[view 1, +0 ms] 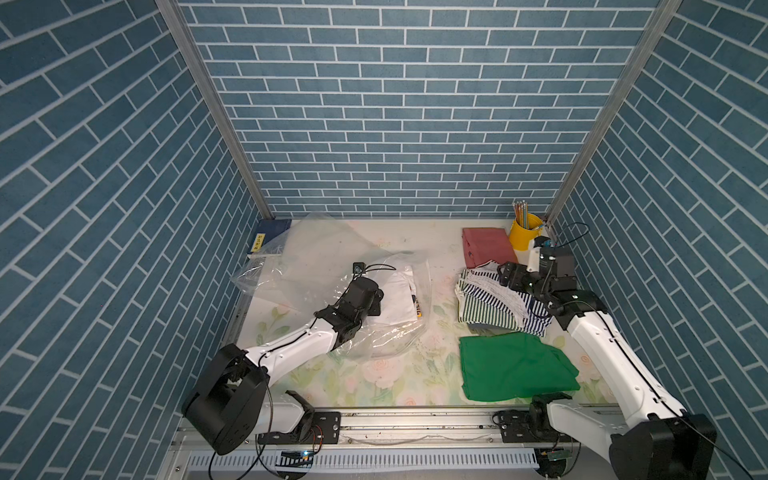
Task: Take the tank top out of the vacuum bag
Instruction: Adjust the tank top at the center of the board.
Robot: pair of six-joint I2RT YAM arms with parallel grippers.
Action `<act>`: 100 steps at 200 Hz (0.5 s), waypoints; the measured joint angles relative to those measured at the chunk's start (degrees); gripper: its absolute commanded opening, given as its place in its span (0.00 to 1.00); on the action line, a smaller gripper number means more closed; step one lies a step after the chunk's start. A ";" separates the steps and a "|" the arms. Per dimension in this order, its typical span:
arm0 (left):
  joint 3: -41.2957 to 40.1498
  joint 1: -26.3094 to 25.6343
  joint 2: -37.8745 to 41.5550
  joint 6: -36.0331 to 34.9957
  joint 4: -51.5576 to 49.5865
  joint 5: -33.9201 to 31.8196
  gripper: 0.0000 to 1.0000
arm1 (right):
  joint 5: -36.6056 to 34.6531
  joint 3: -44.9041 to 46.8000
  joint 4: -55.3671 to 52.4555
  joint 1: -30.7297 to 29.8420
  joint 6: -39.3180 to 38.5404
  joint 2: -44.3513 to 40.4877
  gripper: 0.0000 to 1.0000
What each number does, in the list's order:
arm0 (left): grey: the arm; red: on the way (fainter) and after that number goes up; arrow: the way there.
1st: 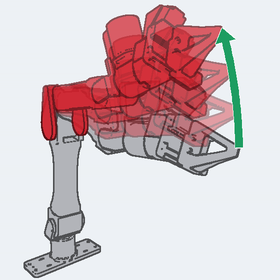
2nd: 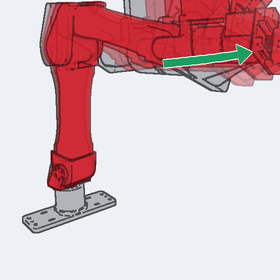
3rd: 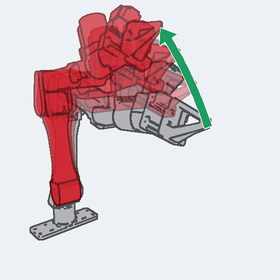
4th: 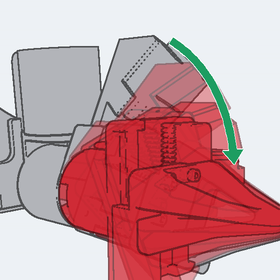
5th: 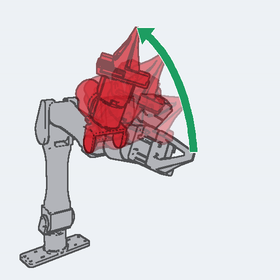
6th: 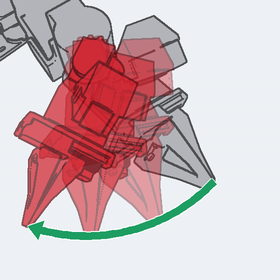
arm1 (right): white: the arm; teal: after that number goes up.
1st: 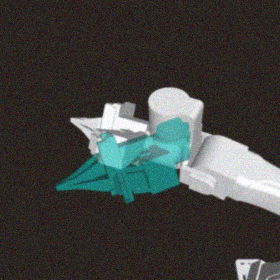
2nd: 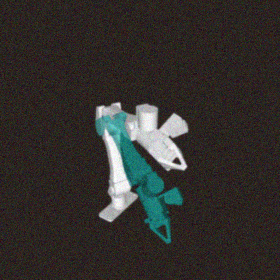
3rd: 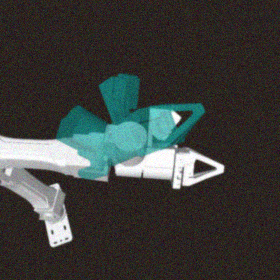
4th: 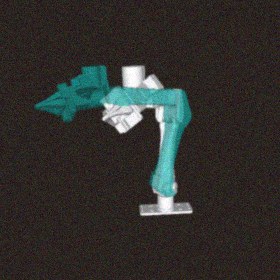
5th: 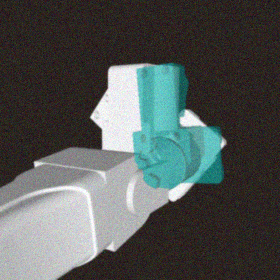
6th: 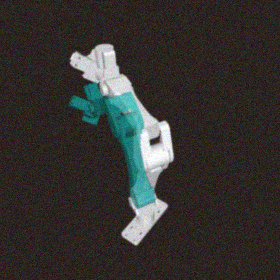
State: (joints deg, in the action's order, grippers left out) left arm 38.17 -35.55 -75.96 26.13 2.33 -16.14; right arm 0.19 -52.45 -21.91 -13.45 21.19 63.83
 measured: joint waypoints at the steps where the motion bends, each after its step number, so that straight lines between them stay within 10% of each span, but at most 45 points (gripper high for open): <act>1: -0.07 0.00 0.00 -0.02 0.04 0.04 0.00 | -0.09 0.04 0.04 -0.20 0.00 0.11 0.88; 100: -0.44 0.04 -0.24 -0.04 1.51 0.81 0.00 | -17.62 -4.46 -0.87 -18.10 -3.72 22.62 0.83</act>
State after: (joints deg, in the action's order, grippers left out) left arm 37.74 -35.51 -76.20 26.09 3.84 -15.33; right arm -17.43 -56.90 -22.79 -31.55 17.47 86.46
